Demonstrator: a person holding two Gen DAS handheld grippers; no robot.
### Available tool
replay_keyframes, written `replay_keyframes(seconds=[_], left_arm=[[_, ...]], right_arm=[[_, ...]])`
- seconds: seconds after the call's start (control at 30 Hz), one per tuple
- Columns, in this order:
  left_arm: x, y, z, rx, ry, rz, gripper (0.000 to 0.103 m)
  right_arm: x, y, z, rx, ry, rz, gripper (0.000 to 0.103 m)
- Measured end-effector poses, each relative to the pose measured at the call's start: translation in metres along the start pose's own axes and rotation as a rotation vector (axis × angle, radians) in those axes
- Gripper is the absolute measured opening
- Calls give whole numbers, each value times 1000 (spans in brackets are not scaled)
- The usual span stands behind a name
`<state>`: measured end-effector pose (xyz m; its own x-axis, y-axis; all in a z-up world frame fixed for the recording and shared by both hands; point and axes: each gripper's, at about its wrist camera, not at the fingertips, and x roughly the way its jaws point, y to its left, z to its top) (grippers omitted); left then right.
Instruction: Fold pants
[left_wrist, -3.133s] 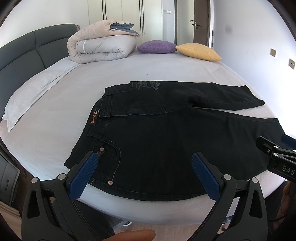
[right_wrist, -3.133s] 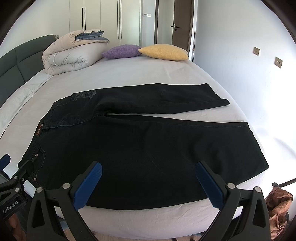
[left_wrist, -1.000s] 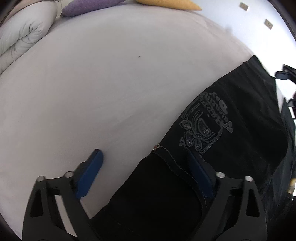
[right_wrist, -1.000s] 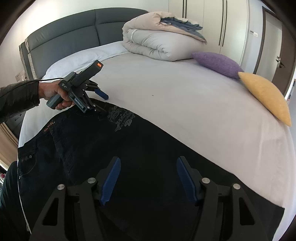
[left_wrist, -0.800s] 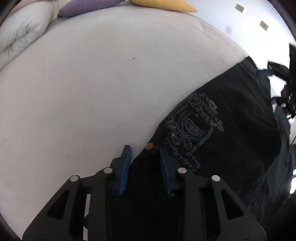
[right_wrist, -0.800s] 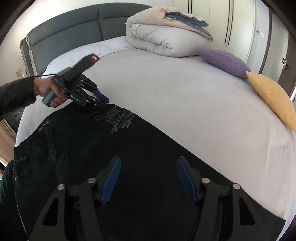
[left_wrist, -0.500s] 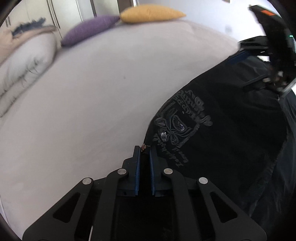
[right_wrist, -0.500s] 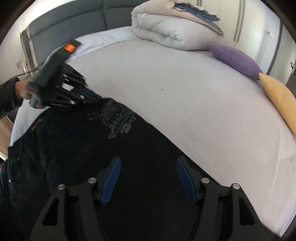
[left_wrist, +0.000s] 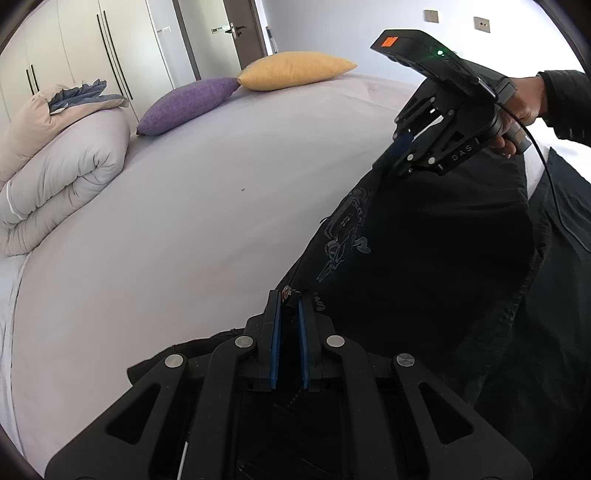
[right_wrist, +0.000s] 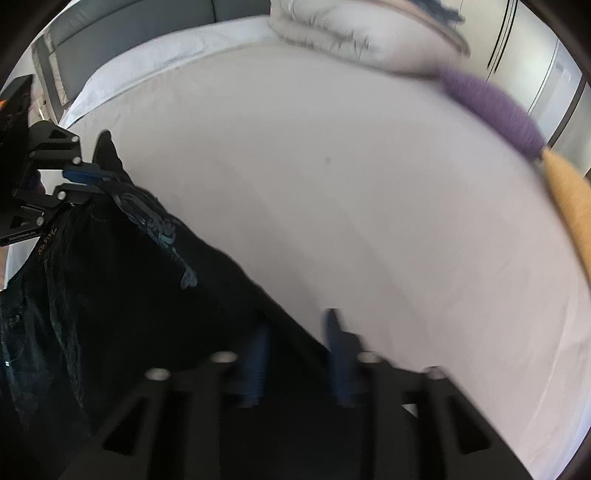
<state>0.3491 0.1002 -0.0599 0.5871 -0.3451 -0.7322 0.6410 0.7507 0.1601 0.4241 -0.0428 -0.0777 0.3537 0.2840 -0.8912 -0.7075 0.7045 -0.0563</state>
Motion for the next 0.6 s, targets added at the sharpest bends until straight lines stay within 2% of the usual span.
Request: replay_keyframes(seconds=[0.1, 0.3, 0.43, 0.6], left_arm=[[5, 3, 1, -12, -4, 1, 8], [-8, 4, -2, -42, -30, 7, 7], [-28, -2, -5, -52, -45, 17, 7], [-58, -13, -12, -67, -57, 13, 7]], right_arm=[[-4, 4, 0, -5, -8, 4, 9], [-20, 20, 0, -8, -43, -17, 5], [-35, 43, 1, 21, -102, 28, 5], [-54, 100, -9, -24, -153, 83, 5]])
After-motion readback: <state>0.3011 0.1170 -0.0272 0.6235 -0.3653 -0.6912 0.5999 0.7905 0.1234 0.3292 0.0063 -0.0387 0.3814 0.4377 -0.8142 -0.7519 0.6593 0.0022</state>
